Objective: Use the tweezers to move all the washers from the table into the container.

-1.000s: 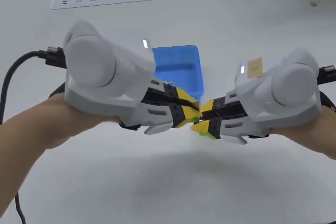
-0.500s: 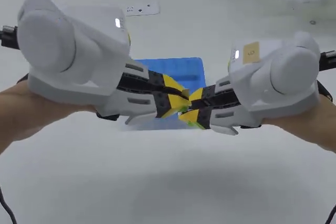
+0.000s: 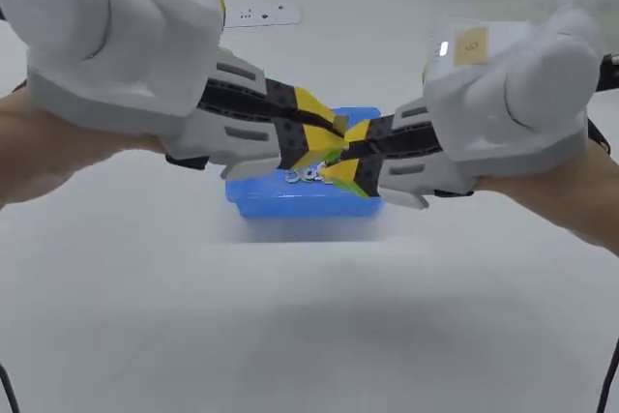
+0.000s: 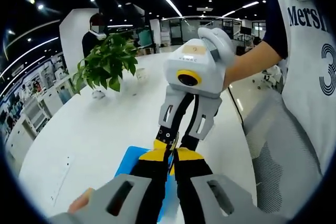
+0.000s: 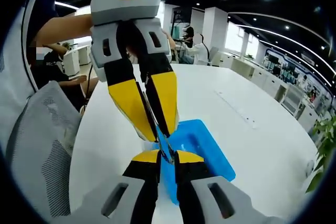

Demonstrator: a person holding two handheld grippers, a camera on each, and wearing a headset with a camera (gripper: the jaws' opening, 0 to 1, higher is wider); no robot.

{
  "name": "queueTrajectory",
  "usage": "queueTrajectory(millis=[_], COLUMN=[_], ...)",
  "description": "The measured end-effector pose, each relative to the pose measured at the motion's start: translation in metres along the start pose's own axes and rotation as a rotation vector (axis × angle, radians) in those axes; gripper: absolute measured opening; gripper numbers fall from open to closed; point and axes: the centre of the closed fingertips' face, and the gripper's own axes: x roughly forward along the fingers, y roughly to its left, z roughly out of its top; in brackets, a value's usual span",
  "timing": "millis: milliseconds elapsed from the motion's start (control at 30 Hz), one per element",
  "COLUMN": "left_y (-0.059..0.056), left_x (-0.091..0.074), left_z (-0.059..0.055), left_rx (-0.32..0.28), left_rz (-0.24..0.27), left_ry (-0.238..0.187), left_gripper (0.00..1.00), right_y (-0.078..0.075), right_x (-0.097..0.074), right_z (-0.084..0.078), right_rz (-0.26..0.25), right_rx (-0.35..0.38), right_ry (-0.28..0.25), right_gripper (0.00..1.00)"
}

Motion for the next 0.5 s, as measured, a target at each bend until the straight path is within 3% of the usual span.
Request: queueTrajectory(millis=[133, 500], left_y=[0.015, 0.037], left_x=[0.005, 0.026], left_z=[-0.007, -0.041], left_rx=[-0.012, -0.062], left_rz=[0.007, -0.021], left_ry=[-0.003, 0.026], left_gripper=[0.08, 0.08], right_y=[-0.009, -0.025], right_x=[0.007, 0.035], right_z=[-0.003, -0.033], right_rz=[0.002, 0.031], right_rx=[-0.014, 0.014], right_ry=[0.008, 0.069], right_gripper=[0.11, 0.11])
